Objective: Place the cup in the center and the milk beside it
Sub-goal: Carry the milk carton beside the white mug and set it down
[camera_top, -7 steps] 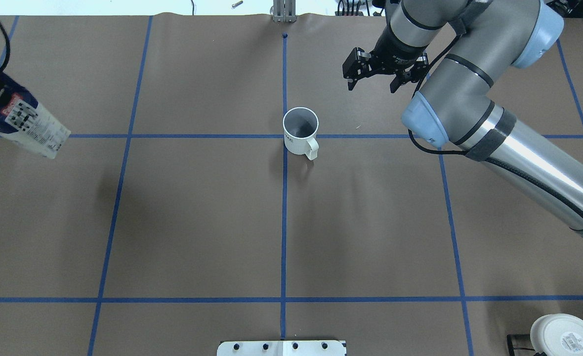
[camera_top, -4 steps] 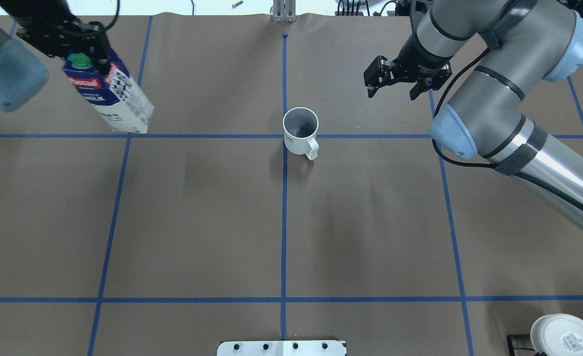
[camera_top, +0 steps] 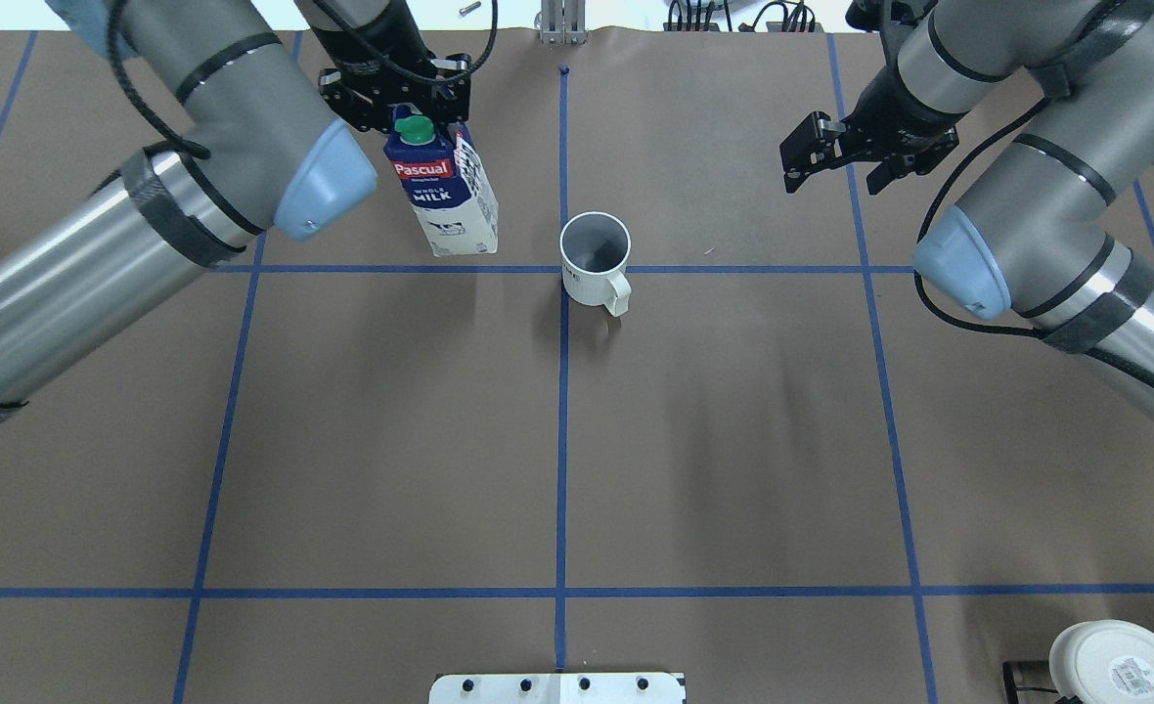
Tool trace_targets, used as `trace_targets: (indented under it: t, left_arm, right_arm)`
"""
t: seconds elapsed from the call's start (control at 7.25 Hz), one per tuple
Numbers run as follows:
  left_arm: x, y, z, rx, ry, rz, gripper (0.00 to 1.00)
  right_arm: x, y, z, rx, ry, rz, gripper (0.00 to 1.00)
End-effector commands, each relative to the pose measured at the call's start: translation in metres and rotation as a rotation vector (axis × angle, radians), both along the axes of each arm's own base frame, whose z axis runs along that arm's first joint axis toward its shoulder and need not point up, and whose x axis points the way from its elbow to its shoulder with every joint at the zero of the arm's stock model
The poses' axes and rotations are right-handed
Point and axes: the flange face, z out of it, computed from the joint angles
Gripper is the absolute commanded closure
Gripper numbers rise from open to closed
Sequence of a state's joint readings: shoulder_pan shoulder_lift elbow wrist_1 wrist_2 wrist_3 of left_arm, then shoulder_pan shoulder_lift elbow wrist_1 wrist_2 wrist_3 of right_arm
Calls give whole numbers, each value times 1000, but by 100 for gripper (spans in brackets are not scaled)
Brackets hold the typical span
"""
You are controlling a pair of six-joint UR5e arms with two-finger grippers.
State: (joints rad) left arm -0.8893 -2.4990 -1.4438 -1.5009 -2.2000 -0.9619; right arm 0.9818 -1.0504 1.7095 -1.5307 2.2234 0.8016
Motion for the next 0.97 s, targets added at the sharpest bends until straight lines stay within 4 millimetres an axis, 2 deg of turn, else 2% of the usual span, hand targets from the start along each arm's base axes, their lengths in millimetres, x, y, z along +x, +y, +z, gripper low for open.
trace_targets:
  t: [0.0, 0.14, 0.28, 0.55, 0.69, 0.83]
  left_arm:
    - [35, 11, -6, -10, -21, 8, 100]
    - [51, 21, -5, 8, -38, 12, 100]
    - [53, 23, -11, 21, -30, 10, 100]
    - [60, 24, -10, 31, -18, 13, 100]
    - [73, 24, -6, 12, 1, -4, 100]
    - [77, 25, -5, 13, 20, -12, 91]
  right_arm:
    - [9, -2, 9, 9, 5, -10, 0]
    - [10, -1, 8, 8, -3, -14, 0]
    - [11, -2, 9, 6, -1, -10, 0]
    - [12, -3, 10, 4, -3, -13, 0]
    - [12, -2, 10, -1, -2, -13, 0]
    - [12, -3, 11, -3, 0, -13, 0]
